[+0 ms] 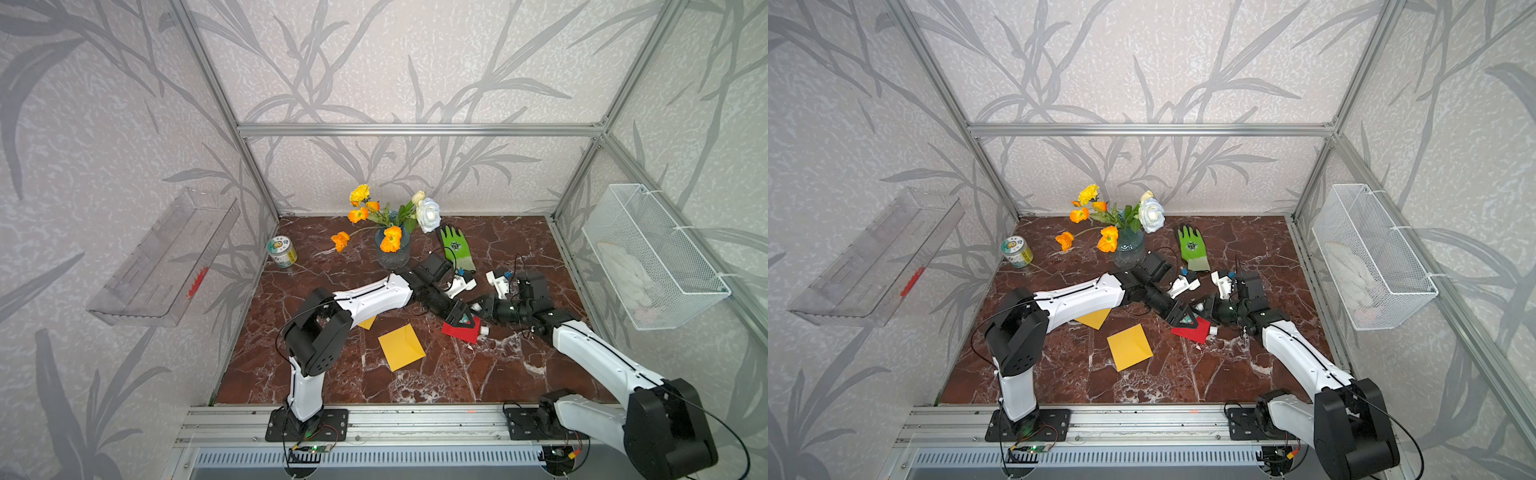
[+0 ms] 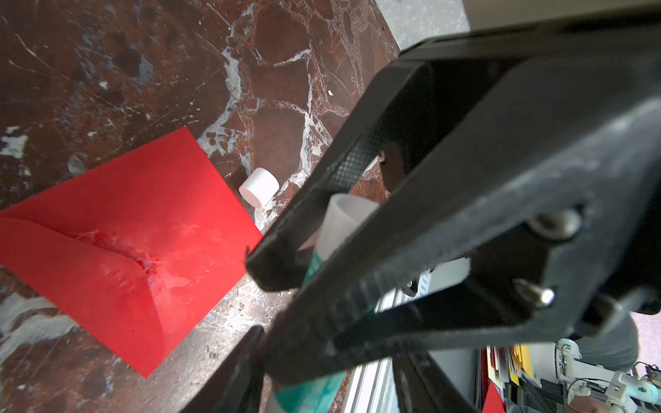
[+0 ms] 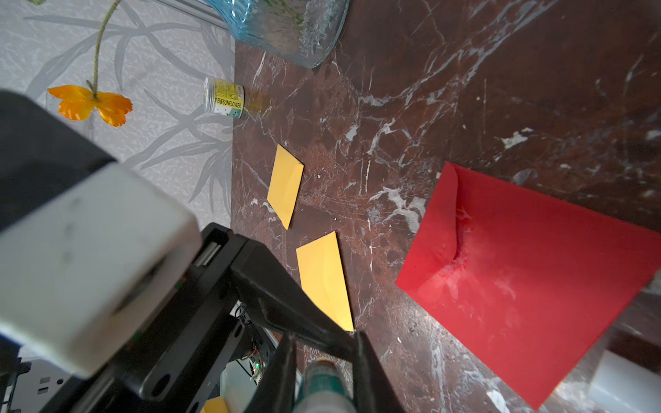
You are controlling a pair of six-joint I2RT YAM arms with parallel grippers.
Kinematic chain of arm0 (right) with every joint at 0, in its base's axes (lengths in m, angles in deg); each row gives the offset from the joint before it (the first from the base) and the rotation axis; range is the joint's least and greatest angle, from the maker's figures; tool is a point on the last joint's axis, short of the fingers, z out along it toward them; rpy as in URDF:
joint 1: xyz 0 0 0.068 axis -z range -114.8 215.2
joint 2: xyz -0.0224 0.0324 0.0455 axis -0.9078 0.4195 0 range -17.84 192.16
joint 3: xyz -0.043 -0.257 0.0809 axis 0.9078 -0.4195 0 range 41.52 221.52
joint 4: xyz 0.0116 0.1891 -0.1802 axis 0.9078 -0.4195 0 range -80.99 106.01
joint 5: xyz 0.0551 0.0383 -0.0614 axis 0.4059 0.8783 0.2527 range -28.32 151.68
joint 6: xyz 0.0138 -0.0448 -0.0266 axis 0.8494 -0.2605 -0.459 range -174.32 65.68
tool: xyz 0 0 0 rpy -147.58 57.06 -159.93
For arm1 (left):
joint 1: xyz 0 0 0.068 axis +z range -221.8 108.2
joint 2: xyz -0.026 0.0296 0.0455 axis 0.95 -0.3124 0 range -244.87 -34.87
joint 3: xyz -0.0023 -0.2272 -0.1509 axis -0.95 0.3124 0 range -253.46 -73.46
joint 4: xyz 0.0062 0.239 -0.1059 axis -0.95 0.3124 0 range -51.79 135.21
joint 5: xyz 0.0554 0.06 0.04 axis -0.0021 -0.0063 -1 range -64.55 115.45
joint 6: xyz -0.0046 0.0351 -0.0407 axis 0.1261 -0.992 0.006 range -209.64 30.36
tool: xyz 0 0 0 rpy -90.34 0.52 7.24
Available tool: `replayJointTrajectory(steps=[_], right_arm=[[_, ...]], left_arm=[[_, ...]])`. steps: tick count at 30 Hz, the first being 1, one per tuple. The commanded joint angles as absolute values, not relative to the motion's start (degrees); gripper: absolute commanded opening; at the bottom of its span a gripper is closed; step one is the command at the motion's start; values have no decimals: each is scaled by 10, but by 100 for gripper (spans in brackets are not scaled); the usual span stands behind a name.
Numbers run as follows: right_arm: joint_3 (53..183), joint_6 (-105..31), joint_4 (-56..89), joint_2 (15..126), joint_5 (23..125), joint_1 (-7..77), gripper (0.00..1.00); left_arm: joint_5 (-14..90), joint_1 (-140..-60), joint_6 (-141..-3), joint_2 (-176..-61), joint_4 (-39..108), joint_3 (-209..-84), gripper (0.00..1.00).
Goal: Seal the envelope with a glue stick
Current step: Screw the glue stick.
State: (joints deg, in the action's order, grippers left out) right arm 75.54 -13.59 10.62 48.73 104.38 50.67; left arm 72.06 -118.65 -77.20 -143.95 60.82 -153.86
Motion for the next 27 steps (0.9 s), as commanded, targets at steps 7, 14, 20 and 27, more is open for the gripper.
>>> replayJointTrajectory(steps=[7,14,20,27], right_arm=[[762,-128,142,496,1054,495,17],[757,-114,149,480,1005,500,45],[744,-84,185,476,987,502,46],[742,-83,191,493,995,502,40]], left_arm=[[721,-1192,-753,-1450,586,-1534,22],[707,-1192,-740,-1434,574,-1513,10],[701,-1192,-719,-1413,536,-1483,8],[702,-1192,-700,-1396,503,-1463,7]])
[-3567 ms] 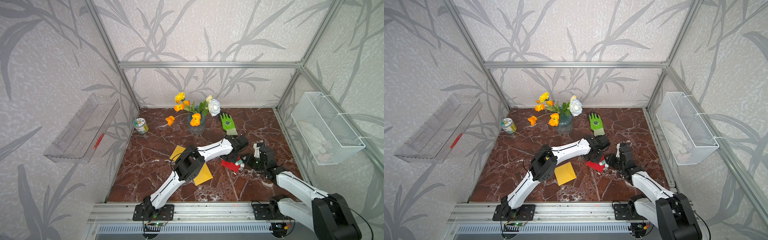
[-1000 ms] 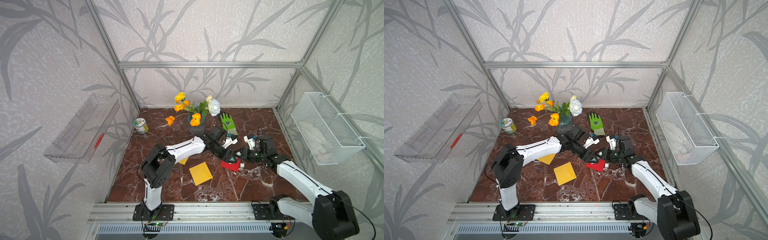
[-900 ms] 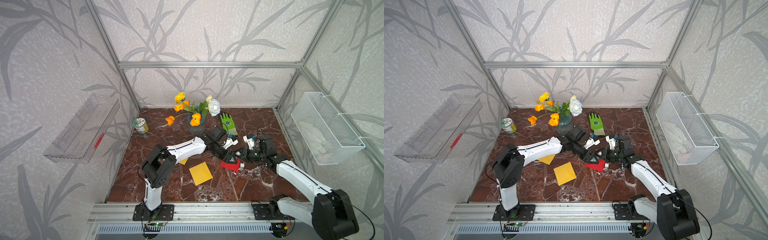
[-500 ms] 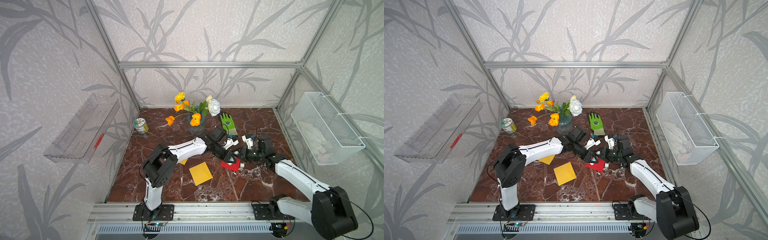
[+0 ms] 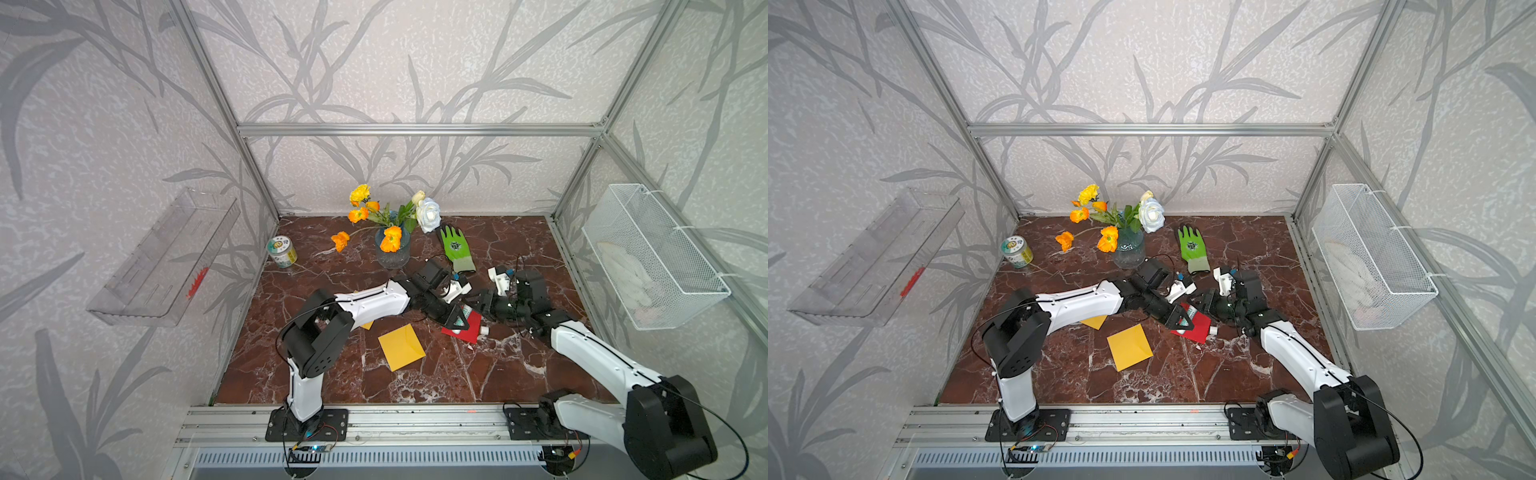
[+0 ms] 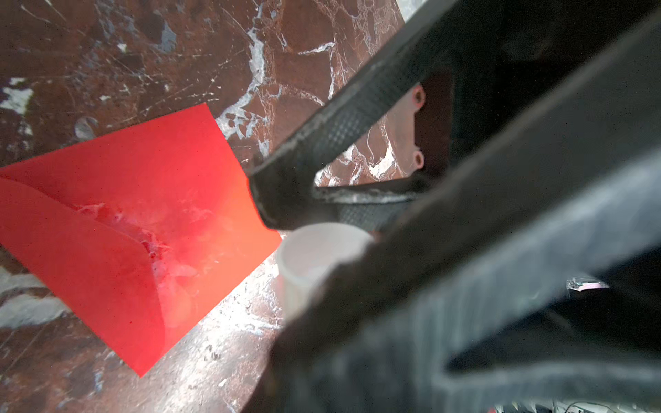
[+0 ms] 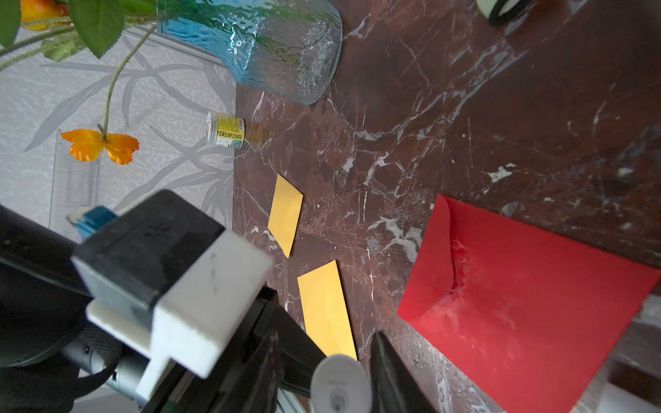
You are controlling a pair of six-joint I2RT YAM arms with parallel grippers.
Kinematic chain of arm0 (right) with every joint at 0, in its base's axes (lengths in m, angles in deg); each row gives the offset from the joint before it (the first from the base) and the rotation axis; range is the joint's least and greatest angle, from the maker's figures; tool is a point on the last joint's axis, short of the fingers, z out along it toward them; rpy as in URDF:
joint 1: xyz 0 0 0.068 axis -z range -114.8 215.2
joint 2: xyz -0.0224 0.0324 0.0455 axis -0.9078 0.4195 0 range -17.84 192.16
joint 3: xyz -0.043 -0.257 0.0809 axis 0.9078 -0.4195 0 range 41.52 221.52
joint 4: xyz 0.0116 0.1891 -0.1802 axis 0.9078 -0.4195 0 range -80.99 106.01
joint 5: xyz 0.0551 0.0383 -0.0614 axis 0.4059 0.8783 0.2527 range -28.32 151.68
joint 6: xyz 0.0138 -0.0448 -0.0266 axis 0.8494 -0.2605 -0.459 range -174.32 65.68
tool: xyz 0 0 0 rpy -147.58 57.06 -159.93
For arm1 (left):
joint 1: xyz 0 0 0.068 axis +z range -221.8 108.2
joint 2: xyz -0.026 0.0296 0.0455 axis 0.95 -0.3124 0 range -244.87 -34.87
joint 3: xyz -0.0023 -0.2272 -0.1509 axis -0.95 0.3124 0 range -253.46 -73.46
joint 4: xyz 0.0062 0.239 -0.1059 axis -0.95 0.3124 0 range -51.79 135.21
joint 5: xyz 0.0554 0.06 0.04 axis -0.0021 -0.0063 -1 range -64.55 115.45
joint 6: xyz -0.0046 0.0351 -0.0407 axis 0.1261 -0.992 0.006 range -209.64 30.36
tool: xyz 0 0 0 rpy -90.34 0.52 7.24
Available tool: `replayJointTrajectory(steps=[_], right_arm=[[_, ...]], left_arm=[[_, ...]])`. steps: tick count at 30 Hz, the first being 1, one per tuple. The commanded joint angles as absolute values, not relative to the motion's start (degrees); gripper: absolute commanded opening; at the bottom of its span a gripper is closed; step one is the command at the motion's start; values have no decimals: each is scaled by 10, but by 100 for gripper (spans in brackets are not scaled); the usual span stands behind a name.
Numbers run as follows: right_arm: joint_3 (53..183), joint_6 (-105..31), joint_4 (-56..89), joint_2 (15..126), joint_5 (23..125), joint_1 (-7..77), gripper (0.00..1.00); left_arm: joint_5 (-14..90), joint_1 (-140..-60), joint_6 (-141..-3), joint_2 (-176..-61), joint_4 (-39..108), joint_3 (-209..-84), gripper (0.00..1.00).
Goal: Seal the envelope with a glue stick
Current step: Screw the glue stick.
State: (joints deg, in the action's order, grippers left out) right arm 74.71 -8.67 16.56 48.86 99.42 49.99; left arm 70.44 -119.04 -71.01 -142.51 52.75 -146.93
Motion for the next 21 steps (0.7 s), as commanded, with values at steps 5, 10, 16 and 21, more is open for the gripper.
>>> replayJointTrajectory(steps=[5,10,16,21], right_arm=[[743,-80,203,500,1006,501,35],[740,-79,210,507,1010,501,33],[736,-76,236,504,1029,501,10],[727,-88,280,472,1092,502,4]], left_arm=[[700,-1192,-700,-1393,502,-1461,7],[701,-1193,-700,-1388,499,-1459,7],[710,-1192,-699,-1374,494,-1447,7],[769,-1179,-692,-1336,481,-1424,7]])
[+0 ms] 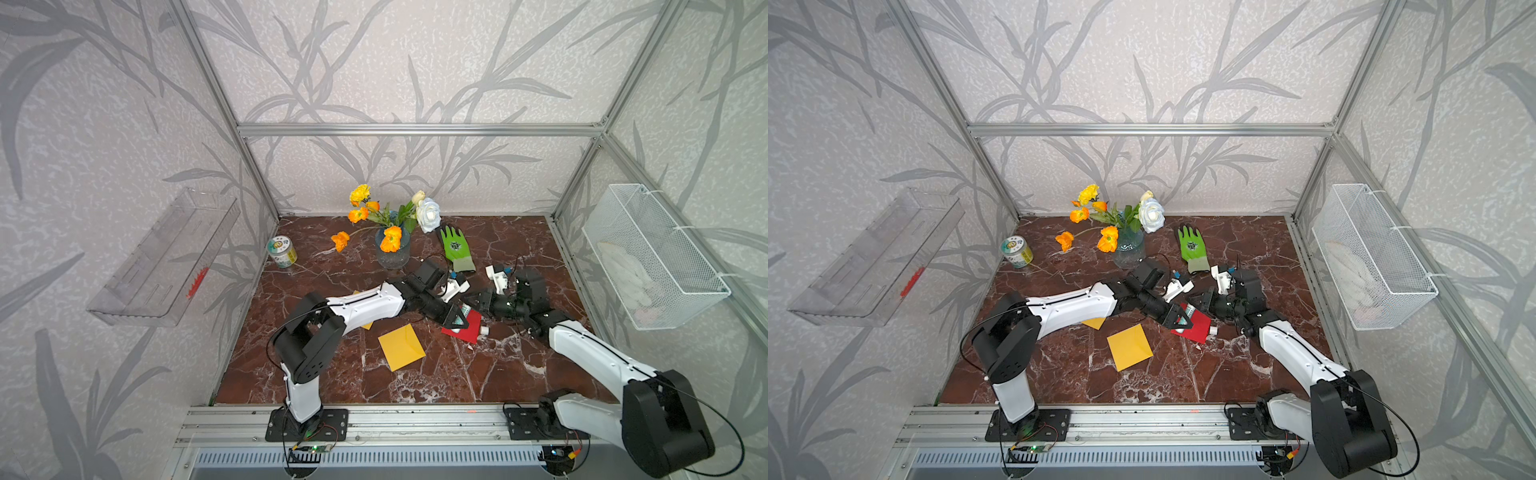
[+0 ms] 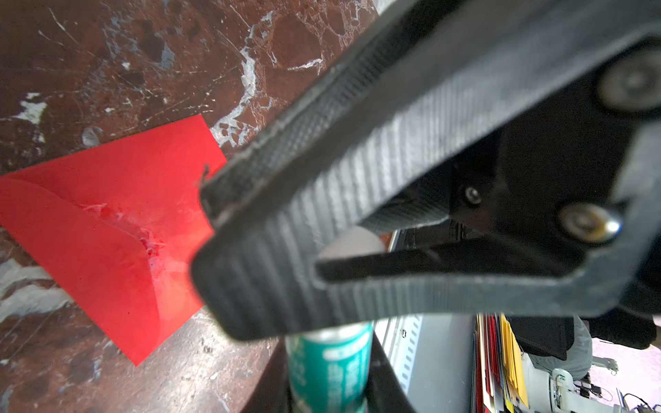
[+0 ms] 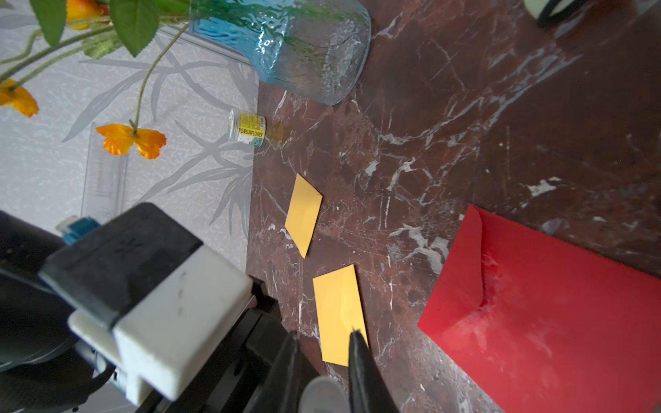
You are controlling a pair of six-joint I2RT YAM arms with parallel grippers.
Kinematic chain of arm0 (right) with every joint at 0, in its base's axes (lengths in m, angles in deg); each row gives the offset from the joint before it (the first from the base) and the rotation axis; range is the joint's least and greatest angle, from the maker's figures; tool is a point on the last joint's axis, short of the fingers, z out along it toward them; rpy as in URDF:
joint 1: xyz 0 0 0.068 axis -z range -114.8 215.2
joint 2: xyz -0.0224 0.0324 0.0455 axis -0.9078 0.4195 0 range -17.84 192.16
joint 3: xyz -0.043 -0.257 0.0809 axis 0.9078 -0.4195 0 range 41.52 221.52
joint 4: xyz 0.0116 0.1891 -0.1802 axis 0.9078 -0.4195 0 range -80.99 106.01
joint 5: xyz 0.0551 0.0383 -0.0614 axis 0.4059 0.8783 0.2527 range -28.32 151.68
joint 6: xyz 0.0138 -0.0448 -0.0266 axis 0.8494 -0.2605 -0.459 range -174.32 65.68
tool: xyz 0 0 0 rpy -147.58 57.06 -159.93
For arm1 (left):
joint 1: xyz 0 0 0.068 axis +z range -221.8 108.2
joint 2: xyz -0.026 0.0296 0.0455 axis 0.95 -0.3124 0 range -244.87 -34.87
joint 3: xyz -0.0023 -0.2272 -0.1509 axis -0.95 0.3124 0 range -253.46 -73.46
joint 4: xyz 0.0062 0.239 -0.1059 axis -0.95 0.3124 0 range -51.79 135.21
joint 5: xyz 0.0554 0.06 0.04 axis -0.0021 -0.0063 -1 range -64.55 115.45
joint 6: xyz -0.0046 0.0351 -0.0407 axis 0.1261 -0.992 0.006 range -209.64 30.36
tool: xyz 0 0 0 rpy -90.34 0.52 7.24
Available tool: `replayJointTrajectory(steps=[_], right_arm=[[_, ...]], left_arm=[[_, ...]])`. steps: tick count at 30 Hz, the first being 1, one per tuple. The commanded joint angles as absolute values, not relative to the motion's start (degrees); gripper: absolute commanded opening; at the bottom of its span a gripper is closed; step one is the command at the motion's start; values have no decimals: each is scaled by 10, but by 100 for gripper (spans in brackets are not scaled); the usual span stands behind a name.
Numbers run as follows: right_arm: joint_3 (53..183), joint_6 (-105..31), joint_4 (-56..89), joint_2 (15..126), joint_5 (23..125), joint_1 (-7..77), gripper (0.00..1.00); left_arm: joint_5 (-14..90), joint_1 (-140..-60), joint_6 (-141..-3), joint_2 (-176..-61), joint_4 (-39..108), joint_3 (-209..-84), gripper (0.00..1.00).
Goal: Seal the envelope with a glue stick
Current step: Screw the glue stick.
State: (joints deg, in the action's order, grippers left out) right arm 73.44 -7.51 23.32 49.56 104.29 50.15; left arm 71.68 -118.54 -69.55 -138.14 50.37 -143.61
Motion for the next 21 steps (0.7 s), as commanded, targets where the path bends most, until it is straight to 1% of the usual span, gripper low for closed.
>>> replayJointTrajectory(steps=[1,6,11,18,21], right_arm=[[727,-91,287,465,1108,502,4],[719,-93,332,431,1161,495,3],[715,-112,375,393,1194,466,3],[697,-125,425,348,1240,452,3],[694,-127,433,325,1255,452,2]], left_arm=[[779,-1175,-687,-1325,476,-1418,7],[812,-1163,-670,-1289,468,-1421,7],[873,-1163,-613,-1282,399,-1416,7],[952,-1160,-618,-1254,412,-1418,7],[965,-1158,-649,-1234,452,-1419,7]])
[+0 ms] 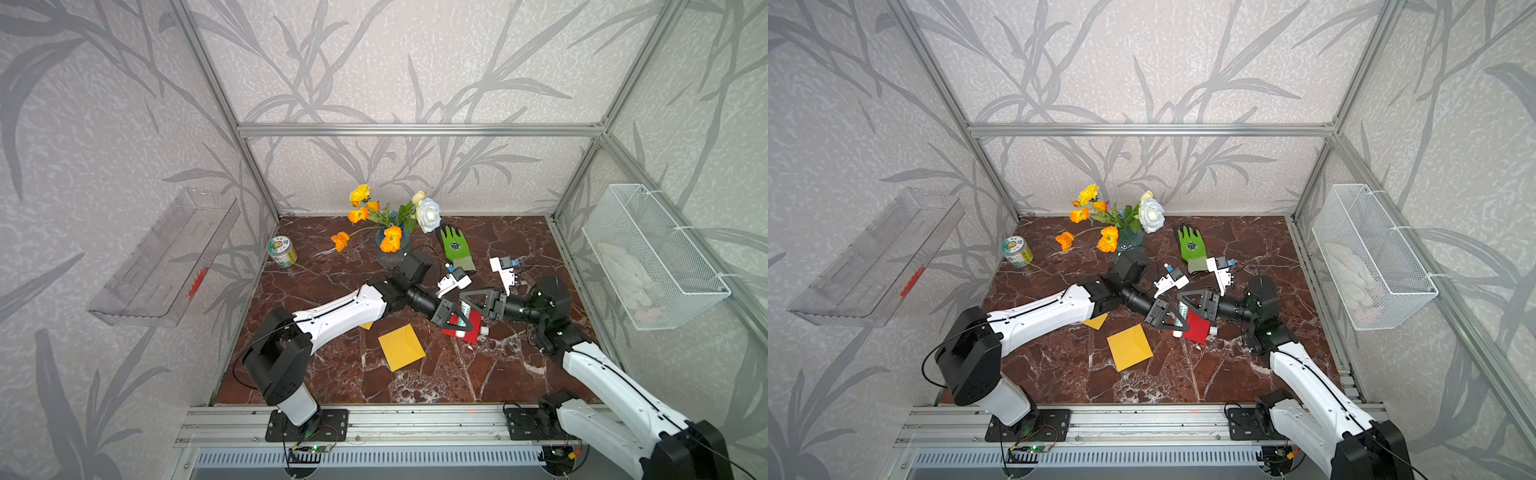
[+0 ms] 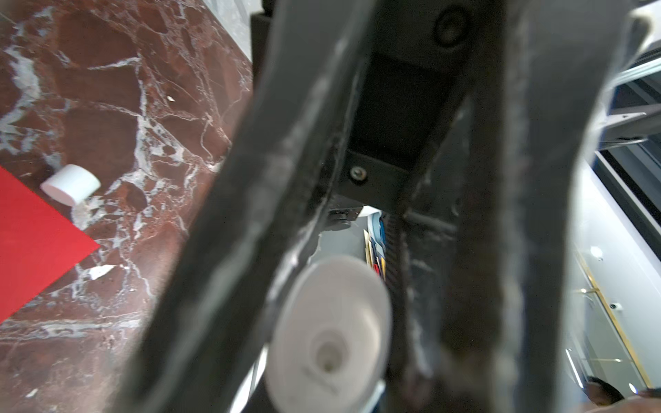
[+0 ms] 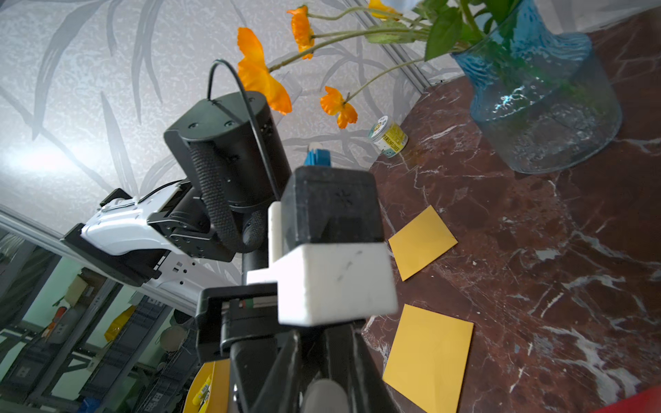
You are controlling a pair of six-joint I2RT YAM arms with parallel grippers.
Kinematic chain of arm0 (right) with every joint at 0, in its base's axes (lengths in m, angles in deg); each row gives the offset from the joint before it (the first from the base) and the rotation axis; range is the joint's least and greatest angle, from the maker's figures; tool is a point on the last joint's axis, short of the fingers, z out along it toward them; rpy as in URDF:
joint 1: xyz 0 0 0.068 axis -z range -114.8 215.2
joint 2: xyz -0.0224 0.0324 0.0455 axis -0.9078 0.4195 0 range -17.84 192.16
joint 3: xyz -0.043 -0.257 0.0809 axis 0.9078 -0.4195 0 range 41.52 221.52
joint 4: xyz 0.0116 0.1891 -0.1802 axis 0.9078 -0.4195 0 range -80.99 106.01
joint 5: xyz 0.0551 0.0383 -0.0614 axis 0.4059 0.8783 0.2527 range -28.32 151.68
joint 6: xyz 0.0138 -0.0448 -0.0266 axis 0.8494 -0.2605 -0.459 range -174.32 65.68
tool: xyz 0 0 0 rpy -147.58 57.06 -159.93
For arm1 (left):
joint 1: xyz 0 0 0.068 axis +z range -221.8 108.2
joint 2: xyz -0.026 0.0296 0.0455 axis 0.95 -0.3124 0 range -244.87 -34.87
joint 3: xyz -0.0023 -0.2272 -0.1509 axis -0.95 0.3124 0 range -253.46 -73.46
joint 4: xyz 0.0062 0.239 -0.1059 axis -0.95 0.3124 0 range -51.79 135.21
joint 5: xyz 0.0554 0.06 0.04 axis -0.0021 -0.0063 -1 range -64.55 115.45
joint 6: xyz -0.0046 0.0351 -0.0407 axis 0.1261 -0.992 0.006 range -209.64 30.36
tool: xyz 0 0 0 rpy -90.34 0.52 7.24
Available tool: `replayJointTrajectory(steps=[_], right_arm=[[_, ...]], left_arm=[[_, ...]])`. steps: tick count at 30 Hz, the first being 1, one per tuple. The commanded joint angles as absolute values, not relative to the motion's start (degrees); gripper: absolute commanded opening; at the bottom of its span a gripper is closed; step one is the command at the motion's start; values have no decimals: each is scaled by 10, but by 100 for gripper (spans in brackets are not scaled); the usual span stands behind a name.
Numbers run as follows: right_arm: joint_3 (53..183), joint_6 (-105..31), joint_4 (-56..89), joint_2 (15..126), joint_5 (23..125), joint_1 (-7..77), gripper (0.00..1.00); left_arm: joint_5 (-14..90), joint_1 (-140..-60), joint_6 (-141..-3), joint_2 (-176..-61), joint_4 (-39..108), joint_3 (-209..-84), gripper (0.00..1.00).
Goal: Seal the envelope with a glue stick
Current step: Screw the glue stick.
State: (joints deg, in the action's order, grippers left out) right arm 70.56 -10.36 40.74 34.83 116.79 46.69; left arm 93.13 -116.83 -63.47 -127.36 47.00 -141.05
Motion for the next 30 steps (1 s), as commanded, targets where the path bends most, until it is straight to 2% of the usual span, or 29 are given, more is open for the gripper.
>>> replayJointTrajectory(steps=[1,8,10,13,15,17,20,22,25,30], right_arm=[[692,-129,434,317,1257,452,2],[682,-116,460,294,1274,447,4],[683,-113,467,294,1275,442,13],[708,-130,405,296,1234,442,36],[746,-155,296,311,1170,442,47],[774,-152,235,337,1128,442,51],[794,-128,187,374,1075,442,54],[796,-127,187,392,1062,442,56],[793,-126,195,405,1041,439,56],[802,-127,208,416,1026,431,56]], left_arm=[[963,-1157,-661,-1228,467,-1420,6],[995,-1151,-659,-1207,445,-1406,5],[1009,-1151,-651,-1207,429,-1405,5],[967,-1151,-740,-1207,546,-1436,5],[892,-1150,-787,-1211,612,-1453,6],[792,-1151,-812,-1210,638,-1453,7],[671,-1151,-810,-1202,596,-1416,7],[630,-1153,-812,-1202,577,-1400,7],[607,-1153,-816,-1218,580,-1401,7],[626,-1157,-821,-1243,590,-1414,8]])
